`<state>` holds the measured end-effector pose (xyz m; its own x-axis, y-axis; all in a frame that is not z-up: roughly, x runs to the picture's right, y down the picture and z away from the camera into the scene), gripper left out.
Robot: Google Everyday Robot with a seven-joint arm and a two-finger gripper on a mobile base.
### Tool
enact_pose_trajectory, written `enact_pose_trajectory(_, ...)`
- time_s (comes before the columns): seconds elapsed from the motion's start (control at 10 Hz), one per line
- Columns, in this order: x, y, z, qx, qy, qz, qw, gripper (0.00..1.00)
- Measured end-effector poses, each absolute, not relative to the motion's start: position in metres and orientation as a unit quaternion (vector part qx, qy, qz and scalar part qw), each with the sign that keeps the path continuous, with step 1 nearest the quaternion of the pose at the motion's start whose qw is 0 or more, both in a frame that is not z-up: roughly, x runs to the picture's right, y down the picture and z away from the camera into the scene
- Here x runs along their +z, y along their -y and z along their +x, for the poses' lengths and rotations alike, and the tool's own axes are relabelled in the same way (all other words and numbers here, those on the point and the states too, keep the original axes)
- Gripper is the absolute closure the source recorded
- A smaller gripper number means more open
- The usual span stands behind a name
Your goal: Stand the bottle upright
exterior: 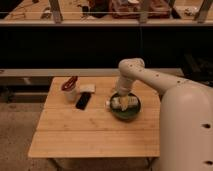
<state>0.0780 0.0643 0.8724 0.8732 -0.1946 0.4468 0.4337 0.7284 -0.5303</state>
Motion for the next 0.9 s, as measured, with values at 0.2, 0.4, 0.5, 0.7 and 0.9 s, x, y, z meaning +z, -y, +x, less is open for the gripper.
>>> enact_pose_trajectory(0.2,0.881,-0.073,0.074,-0.171,0.185,-0.331,0.909,0.2)
enact_pose_trajectory(0.4,0.883,-0.076,0.072,-0.172,0.186,-0.332,0.909,0.24)
enact_pose_trajectory(0.5,0.884,-0.078,0.069,-0.172,0.187,-0.333,0.908,0.35)
enact_pose_trajectory(0.7,0.883,-0.079,0.069,-0.162,0.2,-0.329,0.908,0.53)
enact_pose_trajectory(0.9,0.883,-0.075,0.081,-0.149,0.212,-0.32,0.911,0.74)
